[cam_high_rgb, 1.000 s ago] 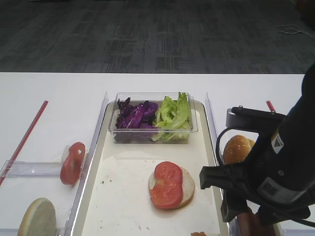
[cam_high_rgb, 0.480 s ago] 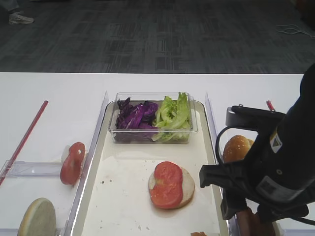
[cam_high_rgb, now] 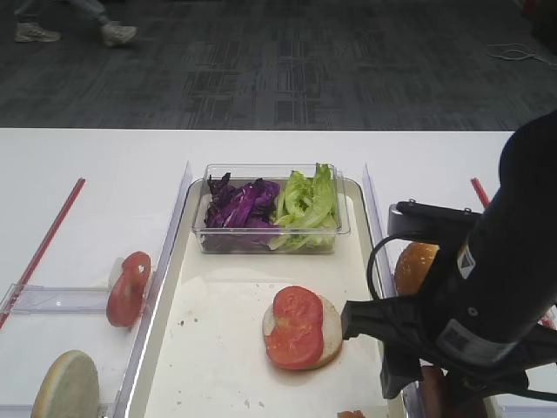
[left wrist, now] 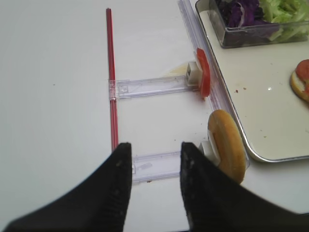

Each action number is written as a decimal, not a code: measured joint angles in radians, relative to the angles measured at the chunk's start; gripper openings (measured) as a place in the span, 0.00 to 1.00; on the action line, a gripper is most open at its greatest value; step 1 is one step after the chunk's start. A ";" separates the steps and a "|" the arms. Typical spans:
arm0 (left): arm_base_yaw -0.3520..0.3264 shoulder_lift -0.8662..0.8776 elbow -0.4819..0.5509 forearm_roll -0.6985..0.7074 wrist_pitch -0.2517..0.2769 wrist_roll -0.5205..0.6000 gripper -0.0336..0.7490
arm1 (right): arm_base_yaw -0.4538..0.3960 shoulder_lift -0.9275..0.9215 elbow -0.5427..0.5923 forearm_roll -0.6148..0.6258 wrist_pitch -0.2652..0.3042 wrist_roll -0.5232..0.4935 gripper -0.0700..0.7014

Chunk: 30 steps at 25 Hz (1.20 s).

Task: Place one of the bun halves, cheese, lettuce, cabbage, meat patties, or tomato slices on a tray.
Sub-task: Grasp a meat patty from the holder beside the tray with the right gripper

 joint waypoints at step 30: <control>0.000 0.000 0.000 0.000 0.000 0.000 0.34 | 0.000 0.079 0.000 -0.011 -0.018 -0.012 0.55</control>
